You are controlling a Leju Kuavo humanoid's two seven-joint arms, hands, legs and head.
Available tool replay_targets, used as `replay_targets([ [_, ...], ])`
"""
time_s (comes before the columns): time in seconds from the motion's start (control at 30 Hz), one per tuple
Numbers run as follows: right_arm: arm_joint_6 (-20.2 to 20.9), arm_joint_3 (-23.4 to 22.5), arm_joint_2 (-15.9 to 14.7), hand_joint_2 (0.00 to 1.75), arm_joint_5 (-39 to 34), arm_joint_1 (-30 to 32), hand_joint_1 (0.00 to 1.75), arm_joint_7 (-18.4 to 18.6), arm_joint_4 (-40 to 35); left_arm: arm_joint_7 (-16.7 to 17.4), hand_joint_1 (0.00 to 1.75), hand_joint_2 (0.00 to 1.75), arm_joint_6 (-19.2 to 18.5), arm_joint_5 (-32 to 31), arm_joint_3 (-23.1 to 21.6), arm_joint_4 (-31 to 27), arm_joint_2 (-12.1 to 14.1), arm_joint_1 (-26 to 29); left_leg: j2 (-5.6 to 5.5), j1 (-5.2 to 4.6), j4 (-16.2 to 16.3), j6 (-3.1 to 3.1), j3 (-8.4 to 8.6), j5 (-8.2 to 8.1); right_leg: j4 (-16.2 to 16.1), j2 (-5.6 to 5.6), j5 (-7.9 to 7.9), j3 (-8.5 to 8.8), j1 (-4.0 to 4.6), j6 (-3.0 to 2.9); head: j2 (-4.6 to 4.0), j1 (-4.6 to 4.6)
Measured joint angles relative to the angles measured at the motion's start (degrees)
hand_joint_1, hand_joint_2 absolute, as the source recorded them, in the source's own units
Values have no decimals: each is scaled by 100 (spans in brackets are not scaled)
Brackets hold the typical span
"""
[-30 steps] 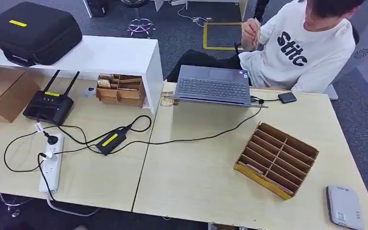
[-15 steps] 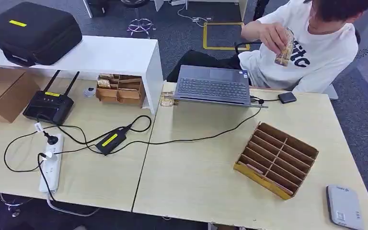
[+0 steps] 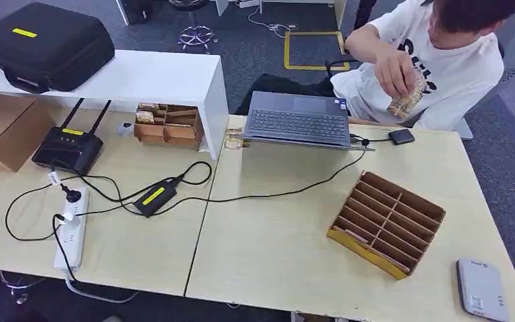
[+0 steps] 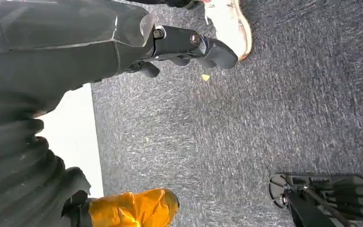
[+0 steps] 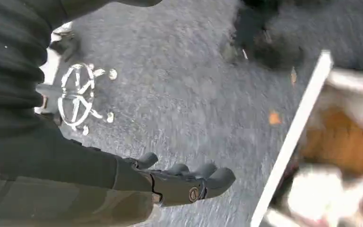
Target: Pass the card to the sensor for recognition and then transmit it.
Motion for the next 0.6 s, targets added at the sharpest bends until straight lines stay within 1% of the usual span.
replay_targets([
  [0.03,-184,-2,0,175,-44,-13,0,2,-7,2,0,175,22,18,0,0,0,3,0,2,0,0,0,0,0,0,0,0,1,0,0,0],
  [0.07,-159,-2,0,175,-55,-33,0,11,-7,4,0,175,29,20,0,0,-2,5,0,2,0,0,0,0,-1,0,0,0,2,0,0,2],
  [0.2,539,2,-24,175,50,-54,0,33,-2,4,0,175,-2,-11,0,0,-2,4,1,1,0,0,0,0,-3,1,0,0,1,0,0,2],
  [0.23,618,9,-24,175,72,-52,0,24,-2,2,0,175,-11,-17,0,0,-2,3,1,0,0,0,0,0,-2,1,0,0,0,0,0,0],
  [0.27,823,35,-24,175,130,-41,0,0,4,0,0,175,-30,-32,0,0,-2,2,1,0,0,0,0,0,-3,1,0,0,0,0,0,2],
  [0.3,921,70,-26,175,162,-22,0,-22,7,0,0,175,-41,-37,0,0,4,2,1,1,0,0,0,0,-2,1,0,0,1,0,0,2],
  [0.37,737,96,-13,175,124,14,0,-42,9,-2,0,175,-46,-48,0,0,4,3,-1,-1,0,0,0,0,-1,-2,0,0,-1,0,0,-2],
  [0.4,537,96,-13,175,94,22,0,-24,9,0,0,175,-35,-35,0,0,4,4,-1,-1,0,0,0,0,-1,-2,0,0,-1,0,0,-2],
  [0.47,-81,92,-24,175,-31,15,0,7,-9,0,0,175,2,-2,0,0,2,6,1,1,0,0,-2,0,-1,1,0,0,1,0,0,2],
  [0.5,-225,83,-26,175,-79,3,0,17,-13,0,0,175,18,7,0,0,0,5,1,0,0,0,-1,0,-1,1,0,0,0,0,0,0],
  [0.57,-115,72,-46,175,-98,-24,0,61,-15,0,0,175,24,15,0,0,-2,5,1,0,0,0,-1,0,-2,1,0,1,0,1,0,2],
  [0.6,36,72,-50,175,-87,-36,0,79,-15,0,0,175,24,15,0,0,-4,7,1,0,0,0,-1,0,-3,1,1,1,0,1,0,2],
])
